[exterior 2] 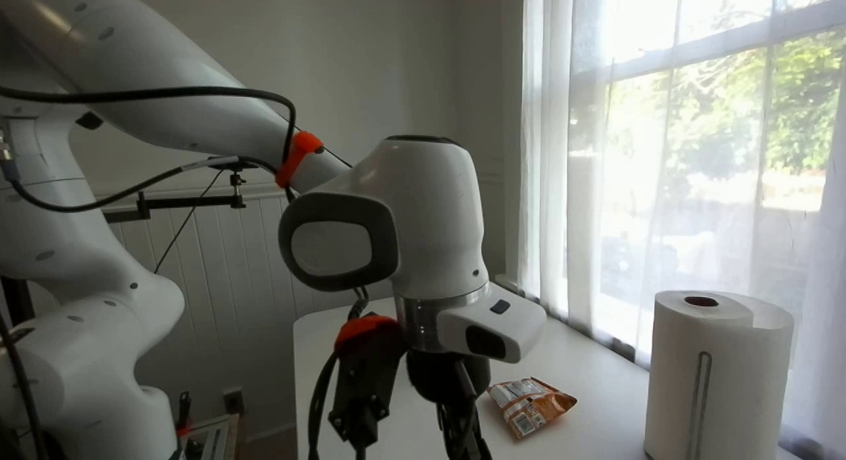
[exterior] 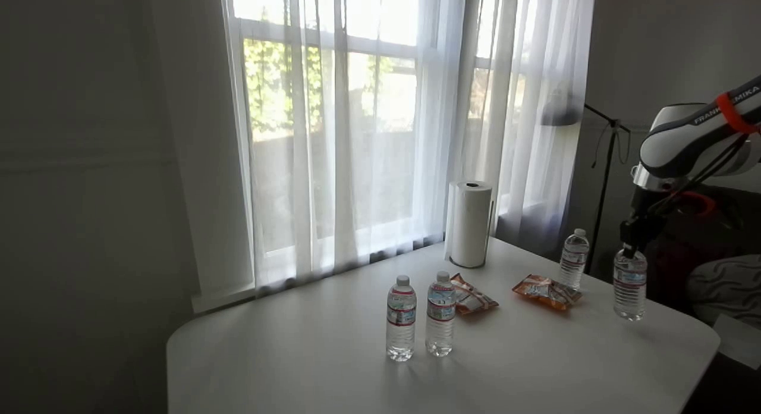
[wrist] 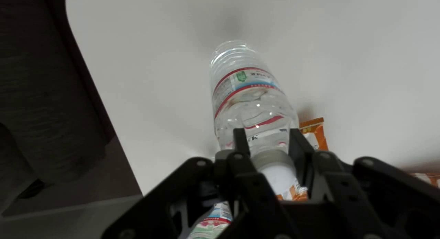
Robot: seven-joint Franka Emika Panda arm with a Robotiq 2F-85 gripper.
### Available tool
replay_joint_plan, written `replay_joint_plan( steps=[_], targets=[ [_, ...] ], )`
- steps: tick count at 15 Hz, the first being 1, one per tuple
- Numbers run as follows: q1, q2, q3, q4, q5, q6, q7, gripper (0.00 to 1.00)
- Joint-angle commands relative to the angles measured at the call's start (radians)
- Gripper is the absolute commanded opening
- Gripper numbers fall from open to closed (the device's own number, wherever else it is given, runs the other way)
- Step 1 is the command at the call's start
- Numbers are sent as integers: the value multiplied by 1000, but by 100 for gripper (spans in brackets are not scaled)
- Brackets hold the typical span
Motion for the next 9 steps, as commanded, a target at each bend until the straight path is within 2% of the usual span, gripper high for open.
replay_joint_plan(
  steps=[1, 7, 9],
  targets=[
    [-25, -8, -42, 32, 16, 34, -43, 8],
    [-23, 57, -97, 73, 128, 91, -61, 8],
    [-32, 94, -99, 86, 161, 118, -24, 8]
  ],
)
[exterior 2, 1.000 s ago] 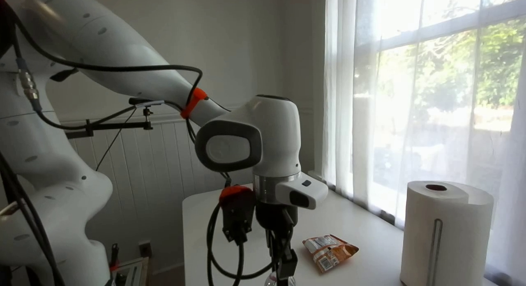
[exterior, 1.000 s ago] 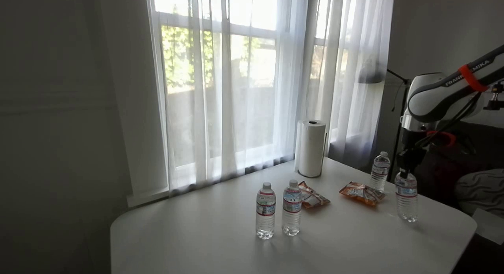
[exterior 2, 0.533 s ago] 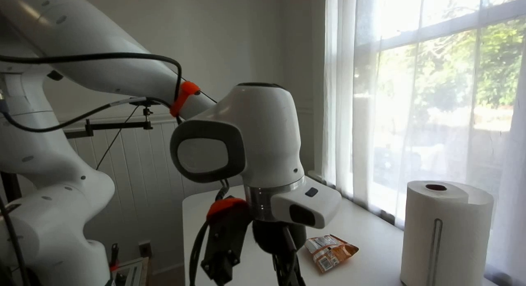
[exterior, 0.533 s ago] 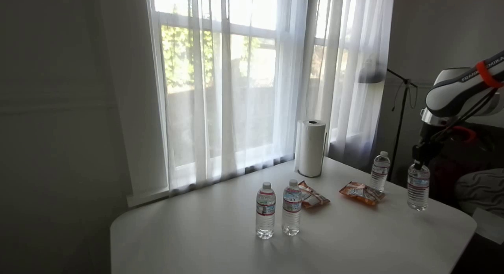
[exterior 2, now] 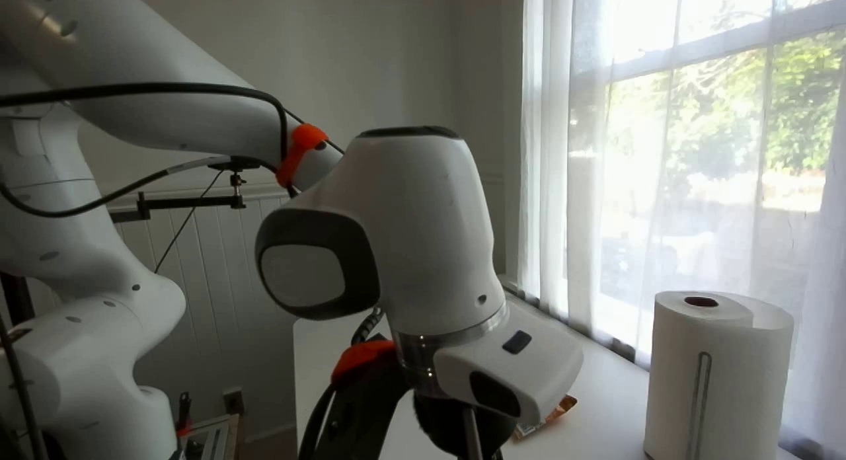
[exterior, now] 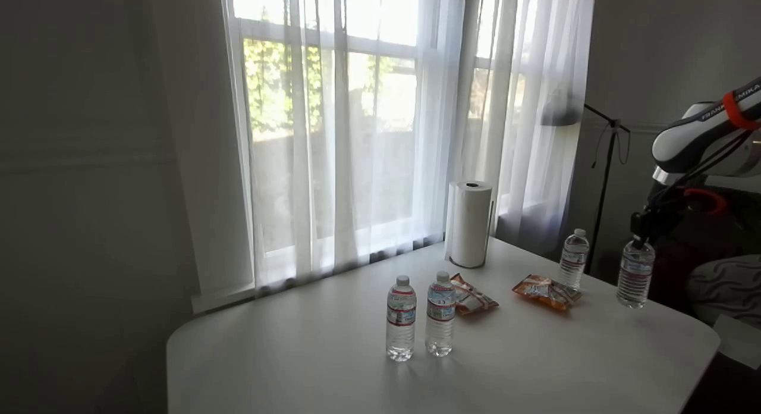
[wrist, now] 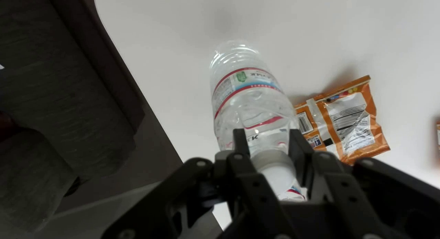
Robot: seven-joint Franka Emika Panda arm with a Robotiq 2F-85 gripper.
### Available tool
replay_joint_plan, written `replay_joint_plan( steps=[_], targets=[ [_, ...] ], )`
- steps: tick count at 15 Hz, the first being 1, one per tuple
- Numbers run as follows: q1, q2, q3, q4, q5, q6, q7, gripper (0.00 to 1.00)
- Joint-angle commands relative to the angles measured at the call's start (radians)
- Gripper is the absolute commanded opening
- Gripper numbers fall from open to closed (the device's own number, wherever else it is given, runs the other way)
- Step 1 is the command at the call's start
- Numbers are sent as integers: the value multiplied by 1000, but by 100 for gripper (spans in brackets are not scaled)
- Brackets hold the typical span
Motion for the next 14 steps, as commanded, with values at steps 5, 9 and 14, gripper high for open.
replay_joint_plan(
  steps=[5, 9, 14],
  targets=[
    [-14, 124, -8, 68, 172, 65, -15, 8],
    [-30, 165, 0, 86, 195, 66, -4, 8],
    [-39, 160, 8, 96, 166, 64, 27, 73]
  ],
)
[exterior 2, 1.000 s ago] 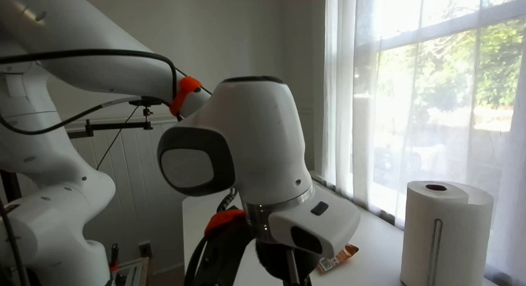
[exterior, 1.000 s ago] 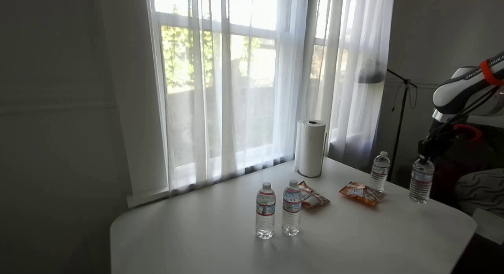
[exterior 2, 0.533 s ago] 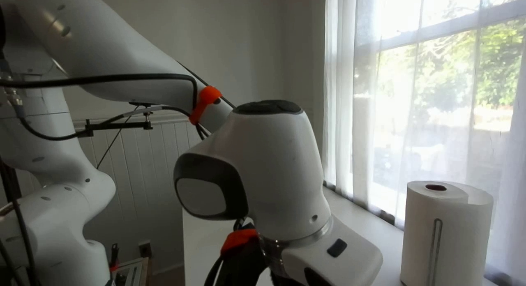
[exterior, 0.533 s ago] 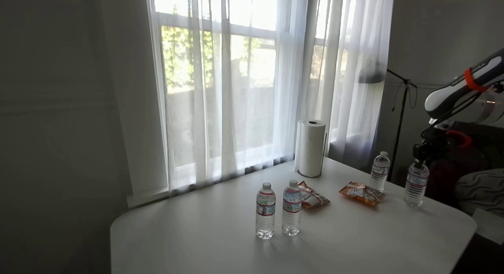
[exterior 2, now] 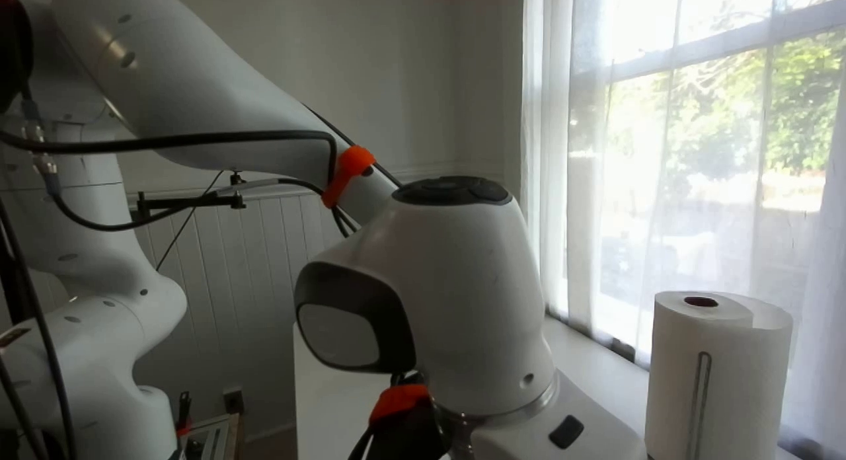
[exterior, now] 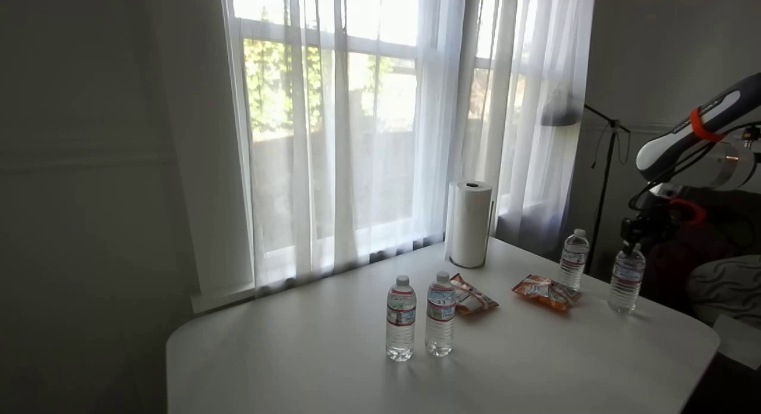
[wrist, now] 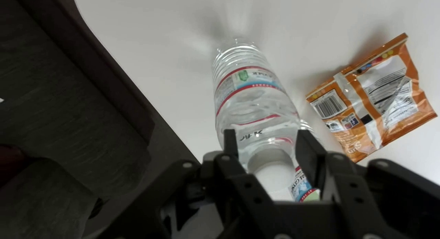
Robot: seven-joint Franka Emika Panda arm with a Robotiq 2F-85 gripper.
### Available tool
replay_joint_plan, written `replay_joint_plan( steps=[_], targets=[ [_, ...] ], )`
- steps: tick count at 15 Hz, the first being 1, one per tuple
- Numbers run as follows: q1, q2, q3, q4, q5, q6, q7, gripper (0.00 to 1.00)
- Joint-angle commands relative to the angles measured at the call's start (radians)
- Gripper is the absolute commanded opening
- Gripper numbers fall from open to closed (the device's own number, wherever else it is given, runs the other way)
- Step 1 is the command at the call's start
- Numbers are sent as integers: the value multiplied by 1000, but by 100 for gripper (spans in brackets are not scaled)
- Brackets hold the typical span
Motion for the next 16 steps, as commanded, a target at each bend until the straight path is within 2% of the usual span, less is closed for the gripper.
replay_joint_plan(
  steps=[1, 4, 5, 9, 12, 14, 16],
  targets=[
    [-20, -12, 20, 18, -8, -1, 29, 79],
    [-15, -40, 30, 15, -42, -13, 71, 99],
    [-14, -56, 35, 10, -65, -15, 95, 100],
    [-10, -148, 66, -26, -206, -10, 230, 100],
    [-8, -229, 114, -51, -308, -20, 326, 100],
    [0, -274, 154, -64, -335, -33, 369, 100],
    [22, -307, 197, -80, -312, -46, 399, 100]
  ],
)
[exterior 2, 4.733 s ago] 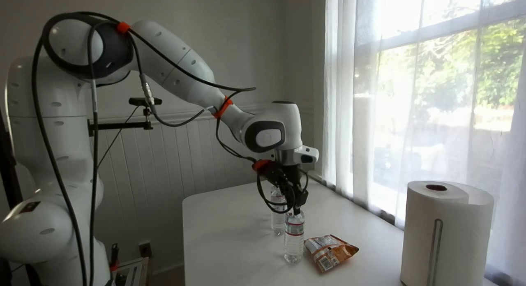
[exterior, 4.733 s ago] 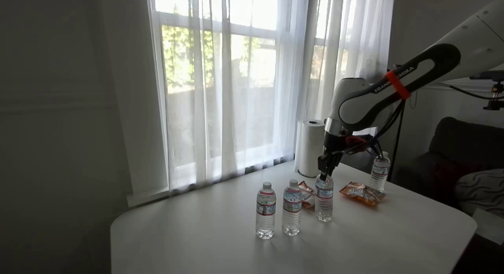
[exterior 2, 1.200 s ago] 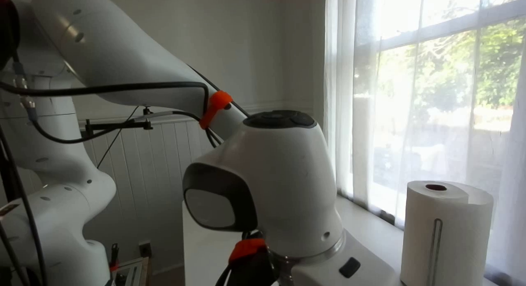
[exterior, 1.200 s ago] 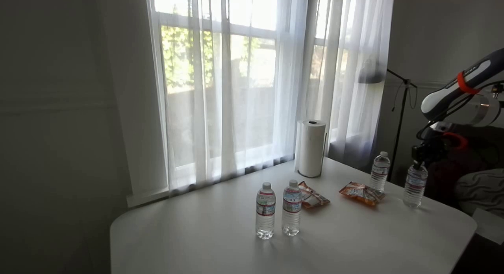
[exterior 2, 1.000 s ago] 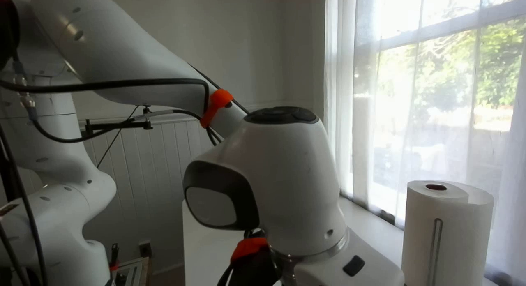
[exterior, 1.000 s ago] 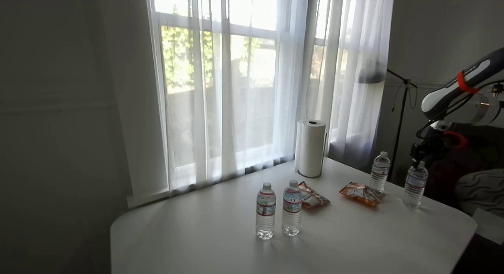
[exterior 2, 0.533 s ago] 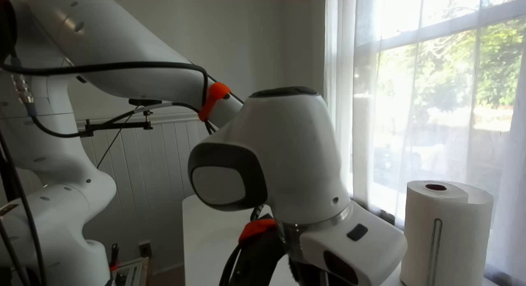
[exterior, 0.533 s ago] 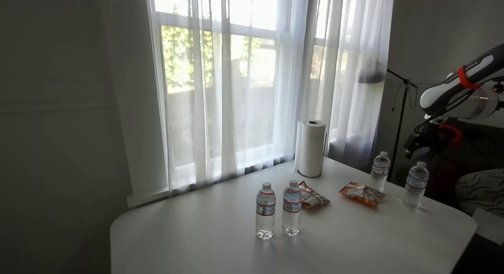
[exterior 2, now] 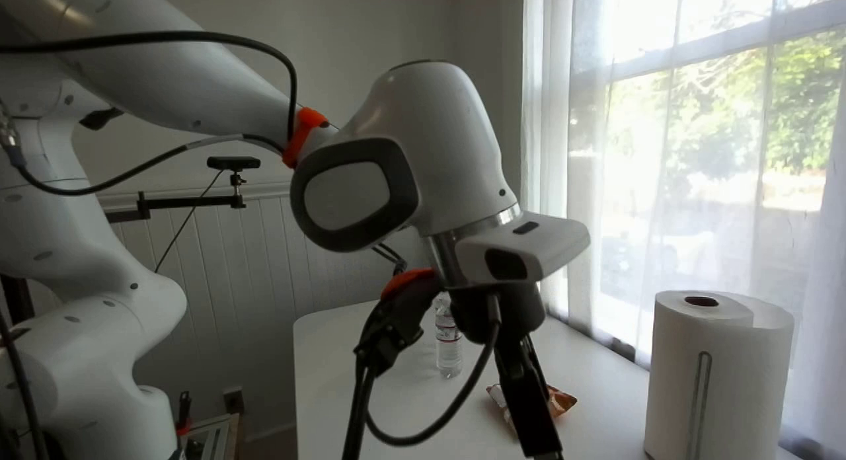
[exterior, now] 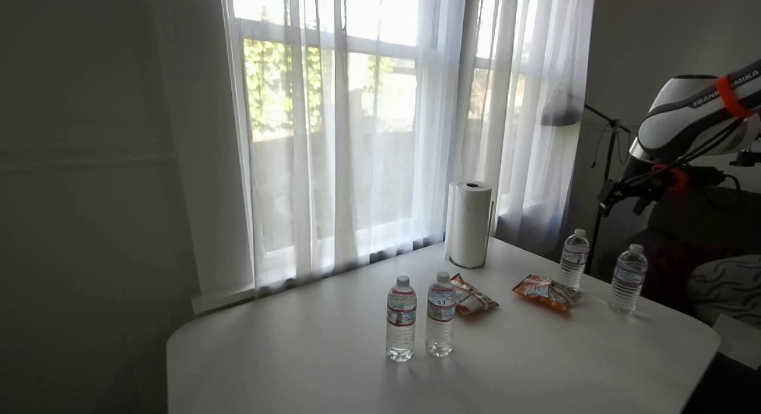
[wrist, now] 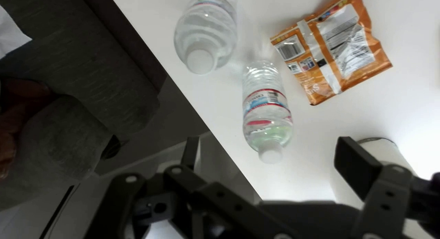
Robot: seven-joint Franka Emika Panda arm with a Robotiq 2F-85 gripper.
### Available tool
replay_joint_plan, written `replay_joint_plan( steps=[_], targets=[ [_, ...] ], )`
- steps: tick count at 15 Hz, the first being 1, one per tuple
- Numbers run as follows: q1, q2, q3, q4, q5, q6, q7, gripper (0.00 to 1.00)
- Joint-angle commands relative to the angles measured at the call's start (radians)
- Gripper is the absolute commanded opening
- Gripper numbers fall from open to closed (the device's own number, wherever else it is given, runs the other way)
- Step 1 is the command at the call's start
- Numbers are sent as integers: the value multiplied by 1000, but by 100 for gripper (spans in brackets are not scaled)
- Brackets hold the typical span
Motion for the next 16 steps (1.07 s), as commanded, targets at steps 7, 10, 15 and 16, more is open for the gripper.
replay_joint_plan(
  steps=[7, 10, 15, 16],
  targets=[
    [136, 13, 184, -27, 24, -15, 157, 100],
    [179, 122, 213, 8, 36, 31, 195, 100],
    [230, 317, 224, 103, 97, 120, 146, 100],
    [237, 355, 228, 127, 119, 133, 128, 100]
  ],
)
